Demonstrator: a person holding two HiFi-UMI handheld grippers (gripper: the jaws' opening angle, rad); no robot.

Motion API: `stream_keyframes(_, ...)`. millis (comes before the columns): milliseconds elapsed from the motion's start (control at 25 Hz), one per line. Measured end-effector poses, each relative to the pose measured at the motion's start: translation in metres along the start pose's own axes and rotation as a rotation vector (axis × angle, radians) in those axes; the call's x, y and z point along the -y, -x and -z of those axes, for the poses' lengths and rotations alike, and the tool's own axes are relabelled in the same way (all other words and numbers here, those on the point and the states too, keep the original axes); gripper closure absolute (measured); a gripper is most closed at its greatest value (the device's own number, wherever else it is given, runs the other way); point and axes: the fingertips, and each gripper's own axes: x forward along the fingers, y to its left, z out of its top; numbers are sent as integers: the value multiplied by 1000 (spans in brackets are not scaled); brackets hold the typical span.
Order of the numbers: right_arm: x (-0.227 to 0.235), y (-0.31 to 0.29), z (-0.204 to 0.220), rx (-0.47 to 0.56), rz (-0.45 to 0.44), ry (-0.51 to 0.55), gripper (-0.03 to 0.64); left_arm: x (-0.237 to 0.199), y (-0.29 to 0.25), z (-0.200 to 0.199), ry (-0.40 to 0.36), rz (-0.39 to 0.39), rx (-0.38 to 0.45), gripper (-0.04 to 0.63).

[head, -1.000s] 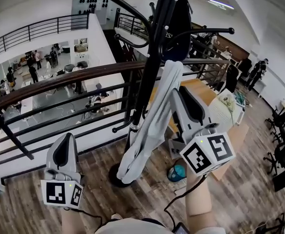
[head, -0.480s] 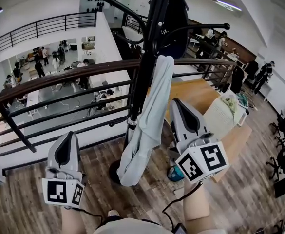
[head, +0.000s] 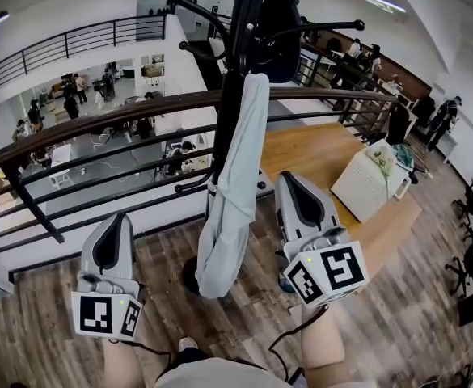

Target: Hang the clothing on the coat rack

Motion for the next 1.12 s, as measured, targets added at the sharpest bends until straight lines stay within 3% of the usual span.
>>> stream_keyframes(1120, 21, 126, 46, -98, 42, -60, 617, 98, 54, -14, -16, 23, -35, 586)
